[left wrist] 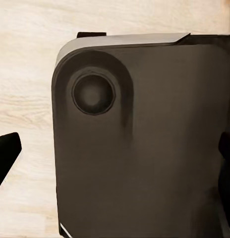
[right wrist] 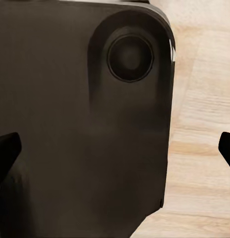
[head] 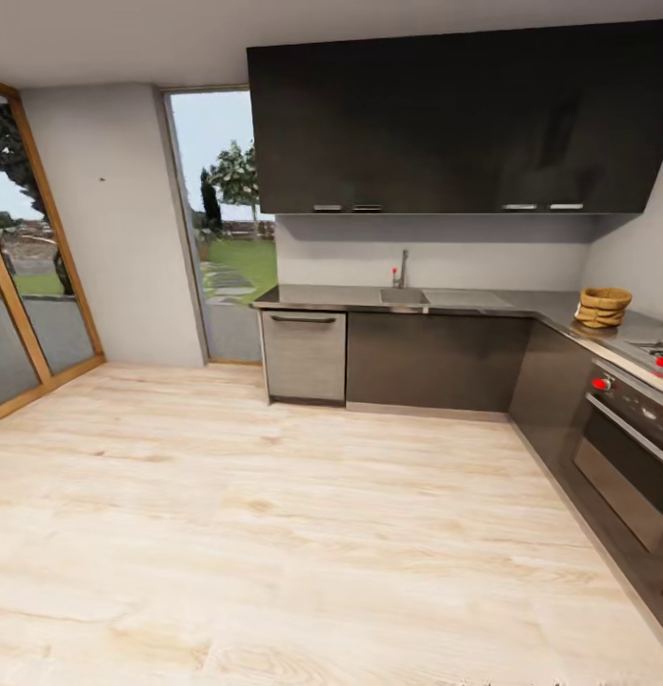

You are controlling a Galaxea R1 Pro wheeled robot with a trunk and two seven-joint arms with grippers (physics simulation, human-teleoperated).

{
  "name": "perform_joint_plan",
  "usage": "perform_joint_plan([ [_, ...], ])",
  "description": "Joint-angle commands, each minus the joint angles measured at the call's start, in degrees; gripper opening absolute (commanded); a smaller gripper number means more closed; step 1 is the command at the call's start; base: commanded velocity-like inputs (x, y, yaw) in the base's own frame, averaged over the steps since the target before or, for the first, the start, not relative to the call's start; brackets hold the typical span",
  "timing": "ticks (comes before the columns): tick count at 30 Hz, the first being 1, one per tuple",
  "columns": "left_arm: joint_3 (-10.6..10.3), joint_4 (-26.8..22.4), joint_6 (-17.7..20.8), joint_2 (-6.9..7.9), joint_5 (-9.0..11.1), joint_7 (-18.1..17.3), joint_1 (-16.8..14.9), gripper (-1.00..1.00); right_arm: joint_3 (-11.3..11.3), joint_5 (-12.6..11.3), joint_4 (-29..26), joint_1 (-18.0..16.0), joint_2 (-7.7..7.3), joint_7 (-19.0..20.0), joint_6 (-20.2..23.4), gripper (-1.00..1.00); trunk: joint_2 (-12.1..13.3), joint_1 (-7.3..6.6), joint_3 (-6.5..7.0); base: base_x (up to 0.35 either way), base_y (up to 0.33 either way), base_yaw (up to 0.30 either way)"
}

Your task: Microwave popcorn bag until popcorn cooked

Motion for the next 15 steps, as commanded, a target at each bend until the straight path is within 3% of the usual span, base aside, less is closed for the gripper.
perform_joint_plan([
  [1, 0.0, 0.0, -0.2, 0.00, 0.1, 0.0, 0.0, 1.00, 0.0, 0.0, 0.0, 0.0, 0.00, 0.0, -0.2, 1.00, 0.0, 0.00, -0.04, 0.000, 0.000, -0.240],
  [15, 0.0, -0.1, -0.2, 0.00, 0.1, 0.0, 0.0, 1.00, 0.0, -0.2, 0.0, 0.0, -0.07, 0.0, -1.8, 1.00, 0.0, 0.00, -0.04, 0.000, 0.000, -0.229],
])
